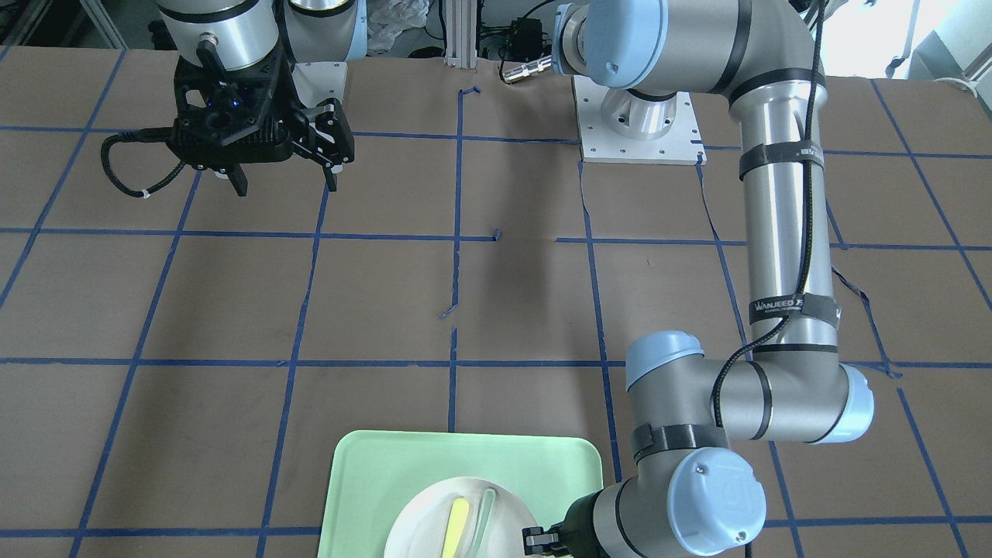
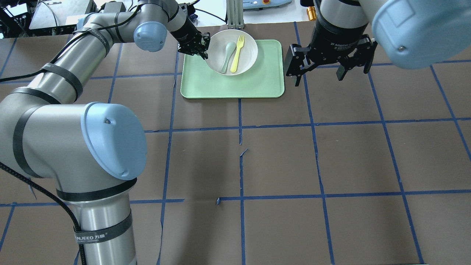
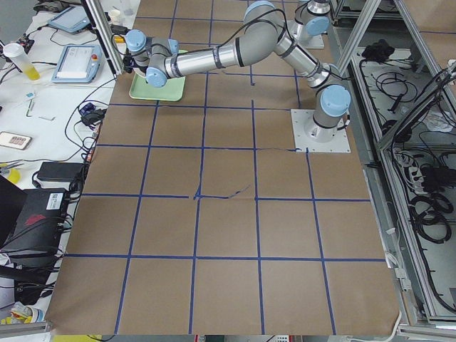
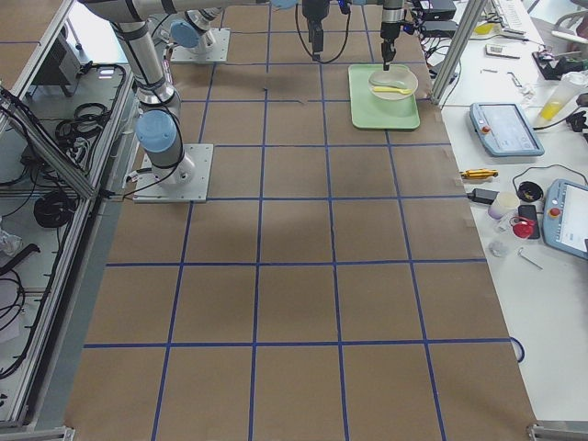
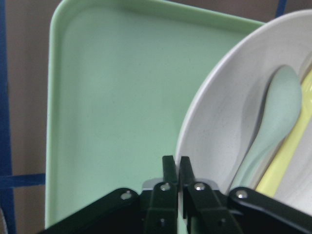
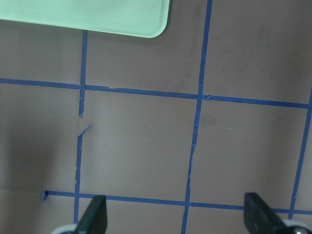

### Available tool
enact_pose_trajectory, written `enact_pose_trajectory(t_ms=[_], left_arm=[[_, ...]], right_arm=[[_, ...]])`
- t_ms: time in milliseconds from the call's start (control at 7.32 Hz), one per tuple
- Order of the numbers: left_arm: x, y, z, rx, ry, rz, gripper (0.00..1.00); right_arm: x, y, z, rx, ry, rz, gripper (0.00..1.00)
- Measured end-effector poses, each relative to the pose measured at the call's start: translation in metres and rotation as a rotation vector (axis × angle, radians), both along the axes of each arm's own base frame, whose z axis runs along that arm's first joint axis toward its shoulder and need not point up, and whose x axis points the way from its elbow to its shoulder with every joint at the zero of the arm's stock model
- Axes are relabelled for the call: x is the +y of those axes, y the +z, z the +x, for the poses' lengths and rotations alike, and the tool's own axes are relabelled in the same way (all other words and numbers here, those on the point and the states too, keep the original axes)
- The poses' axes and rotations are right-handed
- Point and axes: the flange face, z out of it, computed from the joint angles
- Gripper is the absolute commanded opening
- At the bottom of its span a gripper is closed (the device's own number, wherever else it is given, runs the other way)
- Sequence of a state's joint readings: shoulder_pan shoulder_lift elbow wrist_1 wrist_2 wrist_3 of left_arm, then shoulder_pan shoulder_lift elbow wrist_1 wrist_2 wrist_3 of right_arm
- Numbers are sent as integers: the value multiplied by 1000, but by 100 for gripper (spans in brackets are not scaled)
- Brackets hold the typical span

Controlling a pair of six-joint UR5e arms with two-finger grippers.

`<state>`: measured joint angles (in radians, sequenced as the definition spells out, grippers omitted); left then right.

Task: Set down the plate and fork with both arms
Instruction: 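Carry the plate with the left gripper and lower it onto the green tray, then open the left gripper and raise it away from the plate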

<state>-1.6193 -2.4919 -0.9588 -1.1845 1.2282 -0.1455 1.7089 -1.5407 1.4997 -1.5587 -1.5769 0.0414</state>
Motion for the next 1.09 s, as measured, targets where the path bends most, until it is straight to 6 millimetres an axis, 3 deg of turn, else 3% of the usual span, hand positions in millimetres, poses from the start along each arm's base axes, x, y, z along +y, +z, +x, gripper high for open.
enact_pose_trajectory(t_ms=[410, 547, 683, 820, 1093], left_arm=[[3, -12, -13, 0, 5, 20, 3], [5, -15, -14, 1, 7, 27, 35], [8, -17, -15, 1, 9, 30, 93], [11, -18, -15, 7, 15, 22, 100], [24, -11, -15, 31, 35, -30, 100]], right_arm=[[0, 0, 0, 0, 1, 0, 100], [0, 0, 0, 0, 1, 0, 100], [0, 0, 0, 0, 1, -1, 100], [0, 0, 0, 0, 1, -1, 100], [0, 0, 0, 0, 1, -1, 100]])
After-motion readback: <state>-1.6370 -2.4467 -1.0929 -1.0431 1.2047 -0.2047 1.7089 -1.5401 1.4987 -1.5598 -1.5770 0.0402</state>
